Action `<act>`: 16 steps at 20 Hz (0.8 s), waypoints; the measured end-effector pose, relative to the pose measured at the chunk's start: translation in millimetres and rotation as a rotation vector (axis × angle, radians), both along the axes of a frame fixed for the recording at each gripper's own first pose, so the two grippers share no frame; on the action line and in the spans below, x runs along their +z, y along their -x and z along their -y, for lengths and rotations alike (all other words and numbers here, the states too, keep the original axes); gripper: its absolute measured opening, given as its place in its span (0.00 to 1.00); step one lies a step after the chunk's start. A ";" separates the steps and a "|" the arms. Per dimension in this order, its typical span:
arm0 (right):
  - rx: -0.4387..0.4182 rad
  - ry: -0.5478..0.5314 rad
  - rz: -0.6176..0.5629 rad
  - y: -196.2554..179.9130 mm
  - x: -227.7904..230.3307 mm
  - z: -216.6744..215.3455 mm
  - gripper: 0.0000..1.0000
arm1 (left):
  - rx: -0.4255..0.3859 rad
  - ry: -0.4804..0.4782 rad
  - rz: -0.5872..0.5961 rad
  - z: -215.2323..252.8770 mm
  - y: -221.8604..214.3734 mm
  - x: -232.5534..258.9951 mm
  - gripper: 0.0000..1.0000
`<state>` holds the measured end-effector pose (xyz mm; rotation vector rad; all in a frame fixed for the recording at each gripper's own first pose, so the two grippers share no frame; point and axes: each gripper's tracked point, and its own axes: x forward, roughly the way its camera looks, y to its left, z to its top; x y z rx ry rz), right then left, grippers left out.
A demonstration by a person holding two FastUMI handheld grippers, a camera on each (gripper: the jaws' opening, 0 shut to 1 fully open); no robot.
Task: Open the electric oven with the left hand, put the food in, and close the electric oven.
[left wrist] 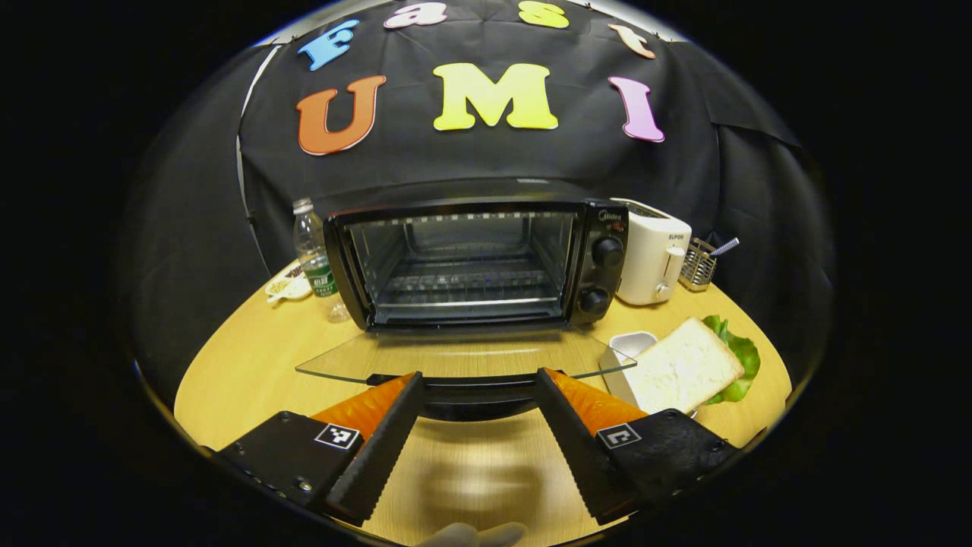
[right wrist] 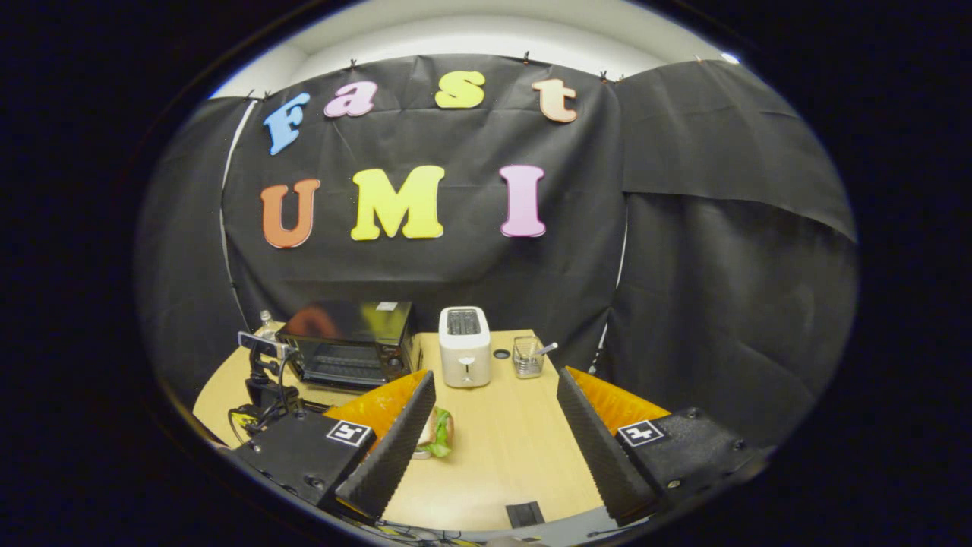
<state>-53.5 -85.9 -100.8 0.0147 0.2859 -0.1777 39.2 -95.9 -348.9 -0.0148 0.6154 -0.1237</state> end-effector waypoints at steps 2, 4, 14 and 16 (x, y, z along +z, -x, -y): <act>0.001 0.003 -0.006 2.0 -1.8 -0.6 1.00 | -0.009 -0.010 -0.039 1.9 7.4 -13.7 0.98; 0.003 0.005 -0.014 3.7 -4.6 -1.7 1.00 | -0.017 -0.019 -0.081 0.8 12.2 -30.4 0.96; 0.008 -0.006 -0.069 2.9 -29.5 -3.4 1.00 | -0.036 0.032 -0.085 4.4 13.5 -37.0 0.95; 0.015 -0.009 -0.072 -0.7 -36.2 -5.1 1.00 | -0.039 0.037 -0.060 -1.6 14.3 -21.1 1.00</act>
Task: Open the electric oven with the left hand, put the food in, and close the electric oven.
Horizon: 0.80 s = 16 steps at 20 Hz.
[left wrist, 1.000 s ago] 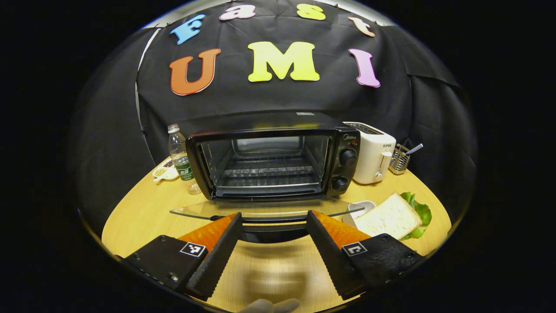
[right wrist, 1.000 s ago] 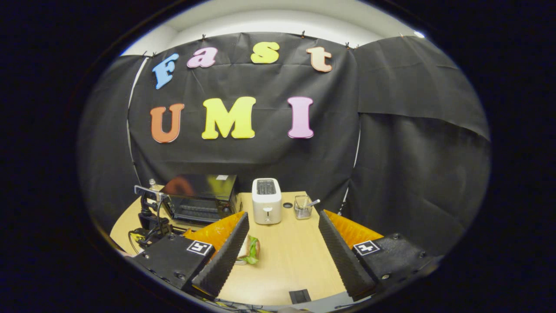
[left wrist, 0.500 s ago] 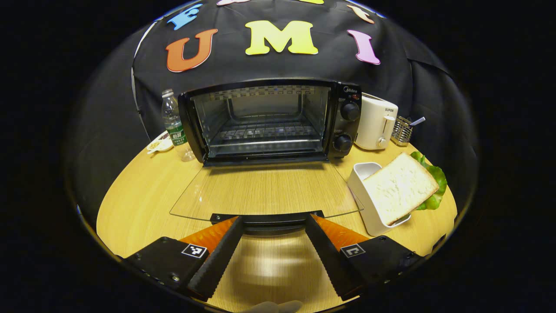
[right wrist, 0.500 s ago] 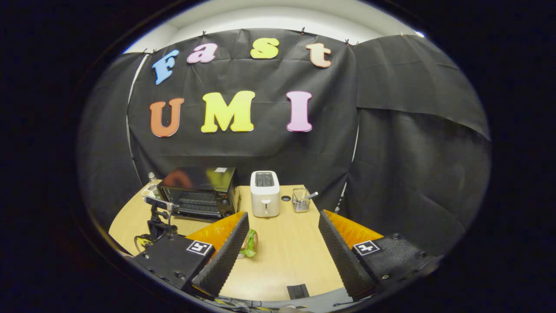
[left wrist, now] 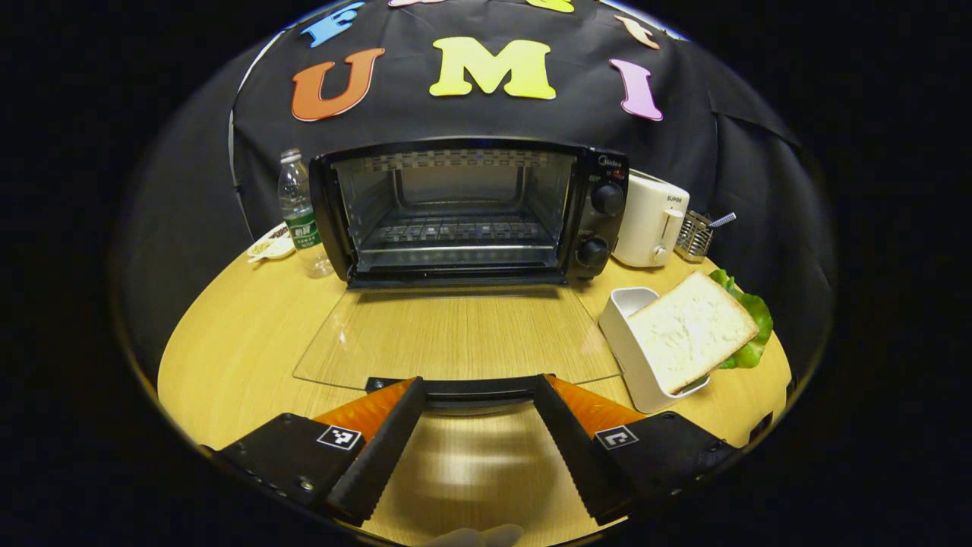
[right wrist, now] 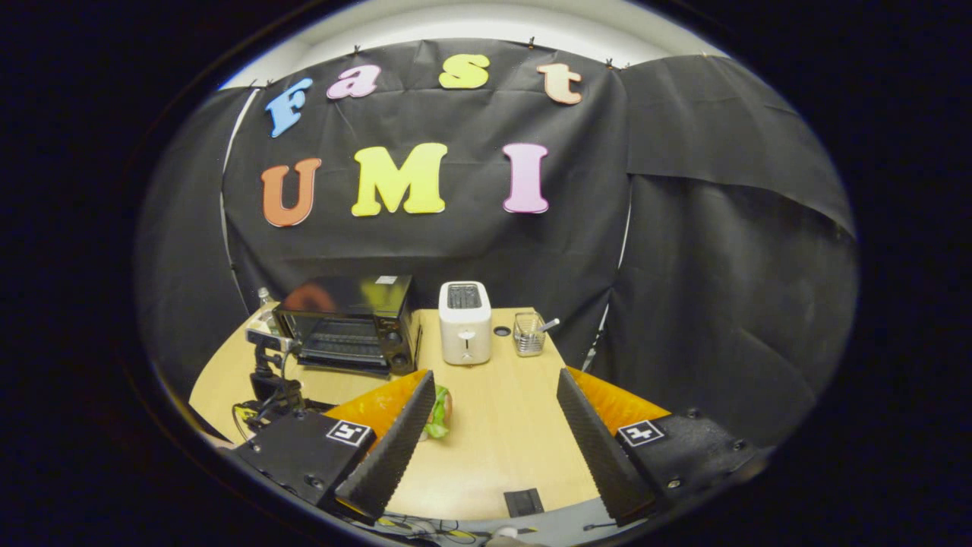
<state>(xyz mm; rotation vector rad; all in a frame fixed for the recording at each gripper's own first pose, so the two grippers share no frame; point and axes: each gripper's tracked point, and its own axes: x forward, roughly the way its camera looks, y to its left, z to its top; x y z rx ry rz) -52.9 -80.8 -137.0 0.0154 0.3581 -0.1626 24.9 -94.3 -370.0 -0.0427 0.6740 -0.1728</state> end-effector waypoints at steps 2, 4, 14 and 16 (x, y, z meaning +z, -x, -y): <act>0.009 -0.025 -0.014 -4.8 -15.0 -0.9 1.00 | 0.008 -0.001 0.056 -10.9 -3.2 27.5 0.95; 0.029 -0.060 -0.032 -12.3 -33.4 -6.9 1.00 | 0.010 0.003 0.127 -22.4 -3.9 62.3 0.96; 0.280 -0.324 -0.225 -87.0 -164.9 -43.2 1.00 | 0.049 0.031 0.359 -81.2 22.6 228.0 0.95; 0.306 -0.391 -0.266 -108.8 -188.7 -49.3 1.00 | 0.102 0.028 0.385 -92.6 30.6 254.3 0.95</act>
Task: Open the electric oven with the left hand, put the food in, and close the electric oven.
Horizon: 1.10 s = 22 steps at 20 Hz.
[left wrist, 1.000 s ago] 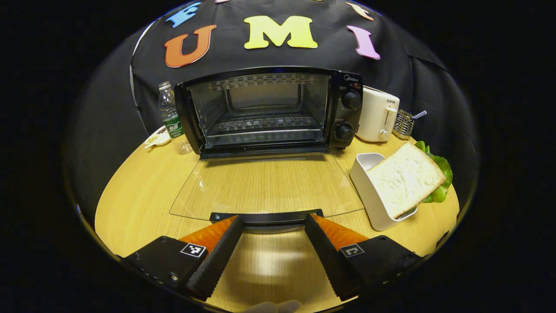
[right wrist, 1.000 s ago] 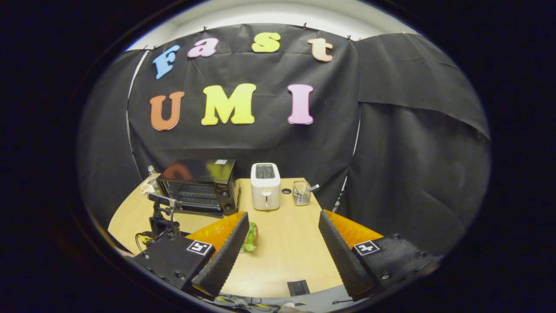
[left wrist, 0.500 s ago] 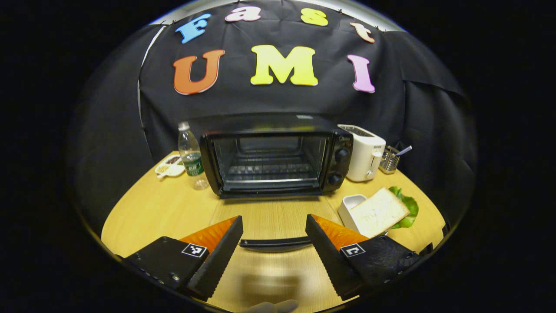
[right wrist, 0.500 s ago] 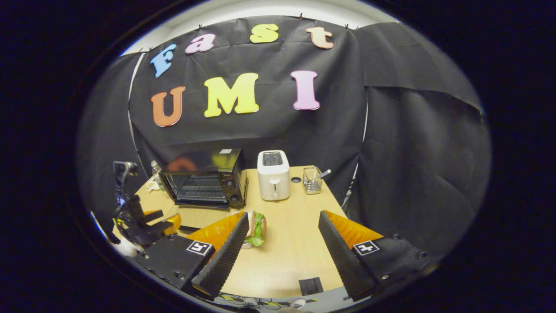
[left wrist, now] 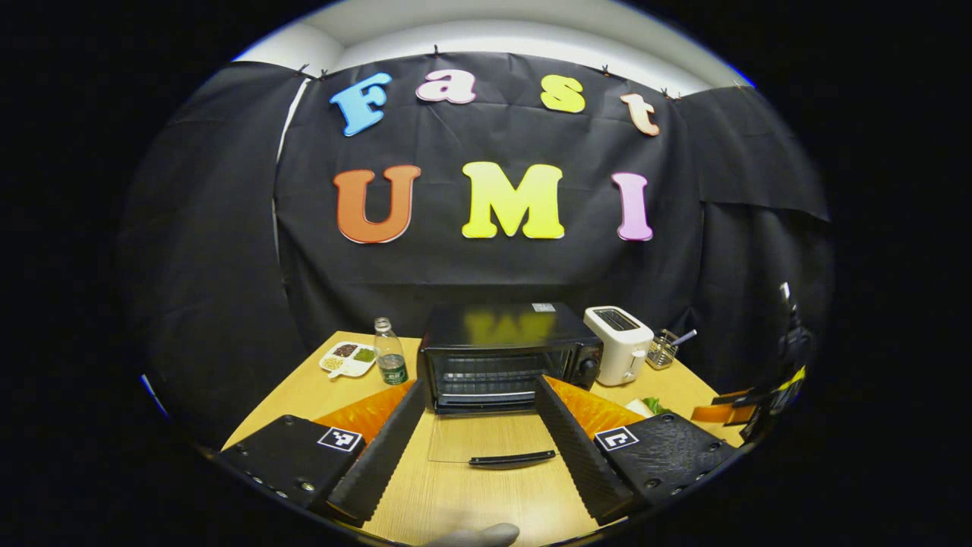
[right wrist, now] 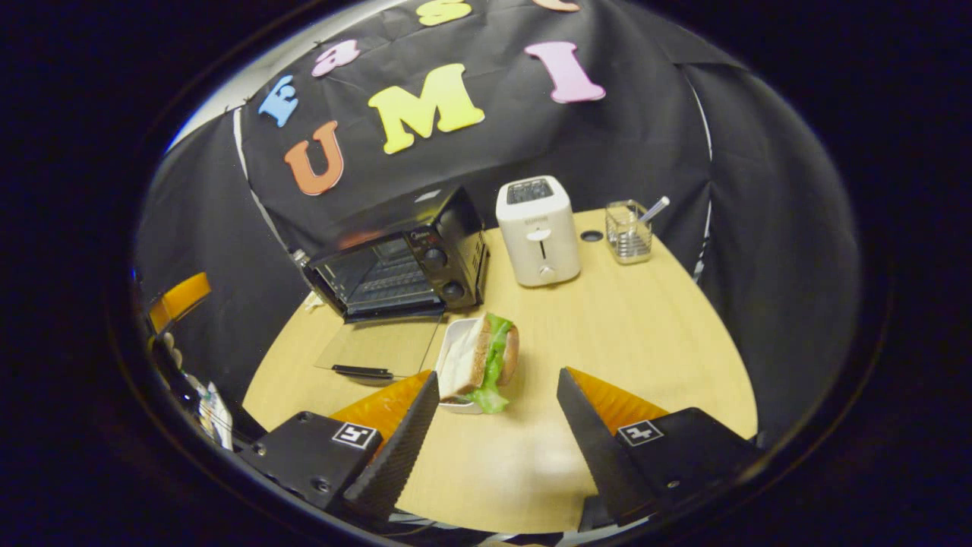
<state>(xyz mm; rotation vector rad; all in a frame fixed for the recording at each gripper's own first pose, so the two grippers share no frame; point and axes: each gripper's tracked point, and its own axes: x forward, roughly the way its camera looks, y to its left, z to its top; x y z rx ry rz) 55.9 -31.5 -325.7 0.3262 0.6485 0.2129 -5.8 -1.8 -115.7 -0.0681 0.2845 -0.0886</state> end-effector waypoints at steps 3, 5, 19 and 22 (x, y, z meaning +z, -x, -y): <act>0.041 -0.103 -0.066 -30.5 -27.3 -11.6 0.99 | 0.059 -0.031 0.023 -7.8 6.4 20.8 0.94; 0.076 -0.185 -0.113 -48.7 -38.5 -21.3 0.99 | 0.099 -0.049 0.032 -10.6 10.7 28.4 0.85; 0.182 -0.490 -0.328 -78.9 -46.3 -42.5 0.32 | 0.328 -0.094 -0.015 -15.7 31.1 39.1 0.96; 0.191 -0.425 -0.255 -80.0 -22.5 -42.2 0.30 | 0.321 -0.084 -0.015 -18.4 38.6 35.5 0.96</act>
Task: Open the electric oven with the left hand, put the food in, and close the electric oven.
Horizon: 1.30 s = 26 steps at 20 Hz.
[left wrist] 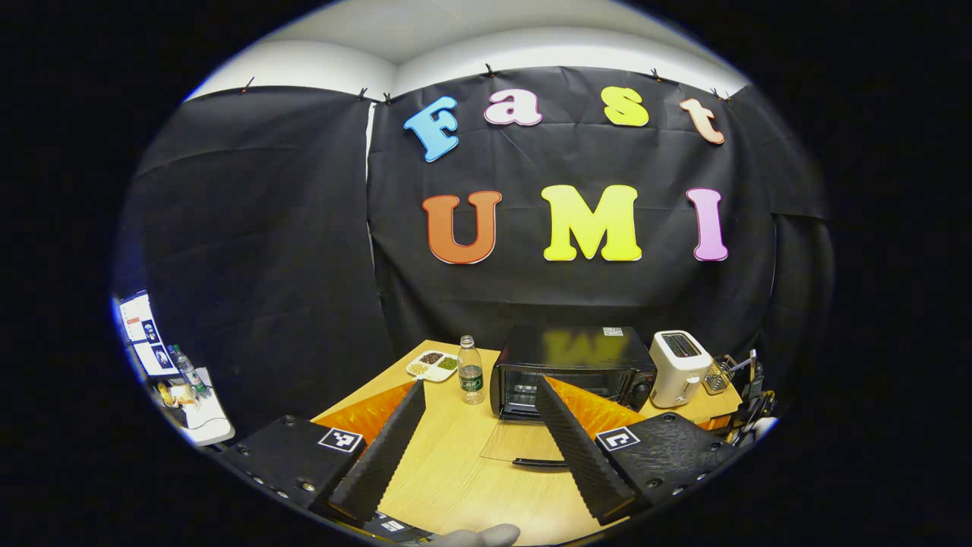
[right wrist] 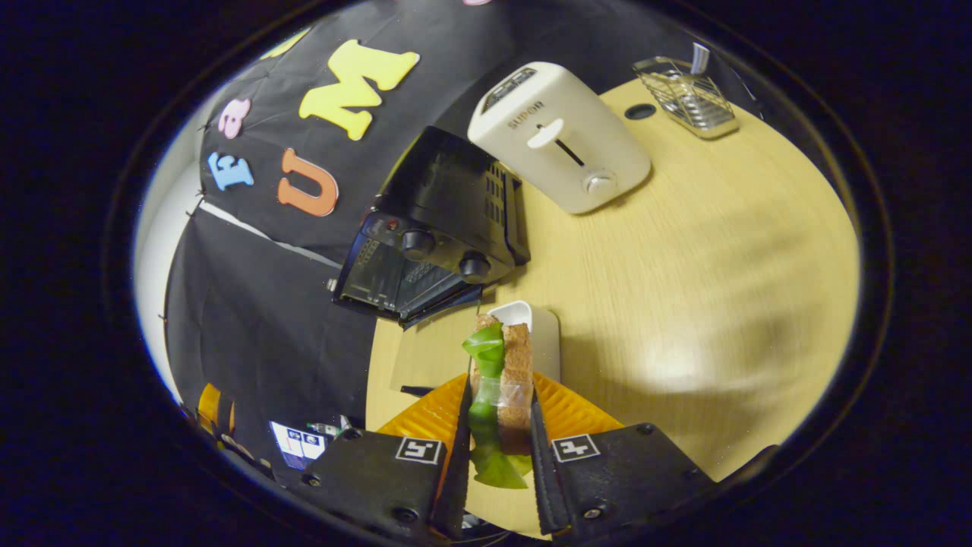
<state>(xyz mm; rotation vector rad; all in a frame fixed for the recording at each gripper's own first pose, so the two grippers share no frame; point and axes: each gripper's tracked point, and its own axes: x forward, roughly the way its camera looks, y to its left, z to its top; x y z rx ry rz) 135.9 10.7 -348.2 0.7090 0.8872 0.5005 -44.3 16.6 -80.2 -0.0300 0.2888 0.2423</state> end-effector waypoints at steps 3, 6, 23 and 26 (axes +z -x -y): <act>-0.014 0.023 0.091 1.9 42.1 -8.0 0.39 | -0.032 0.013 -0.004 -5.9 1.4 -5.7 0.96; -0.074 0.009 0.166 -1.5 86.2 -31.9 0.39 | -0.071 -0.004 -0.013 -21.5 0.2 -13.6 0.96; -0.753 -0.446 0.126 -64.6 66.4 -213.2 0.39 | -0.283 -0.004 -0.094 -74.6 -3.6 -44.8 0.96; -0.821 -0.476 0.119 -78.5 55.3 -227.9 0.39 | -0.276 -0.002 -0.102 -80.5 2.1 -51.9 0.96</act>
